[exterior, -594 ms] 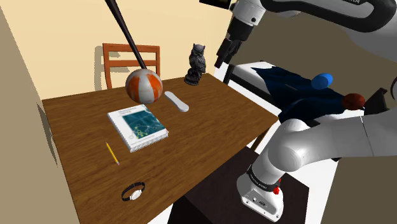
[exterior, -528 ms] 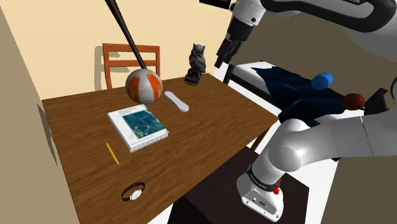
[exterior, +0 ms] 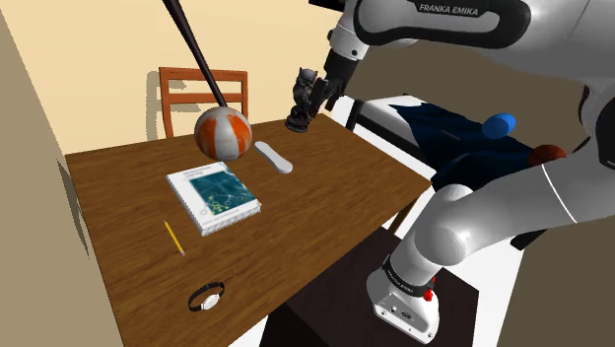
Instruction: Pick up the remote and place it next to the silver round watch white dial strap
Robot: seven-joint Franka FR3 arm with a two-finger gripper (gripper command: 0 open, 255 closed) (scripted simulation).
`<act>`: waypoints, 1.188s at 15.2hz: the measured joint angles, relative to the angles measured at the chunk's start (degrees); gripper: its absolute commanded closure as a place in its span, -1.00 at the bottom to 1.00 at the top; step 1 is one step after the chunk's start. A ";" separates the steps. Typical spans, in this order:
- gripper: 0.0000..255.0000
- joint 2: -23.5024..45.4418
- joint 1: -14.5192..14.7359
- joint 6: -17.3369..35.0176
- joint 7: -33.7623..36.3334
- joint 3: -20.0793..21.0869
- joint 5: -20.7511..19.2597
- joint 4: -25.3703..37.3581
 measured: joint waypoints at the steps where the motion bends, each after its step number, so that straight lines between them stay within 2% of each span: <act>1: -1.00 2.04 -0.16 1.60 -0.05 -0.20 -0.08 0.16; 10: -1.00 19.79 -1.27 12.73 0.38 -1.48 -0.09 4.08; 18: -1.00 36.95 -2.29 18.72 0.40 -2.67 0.73 12.84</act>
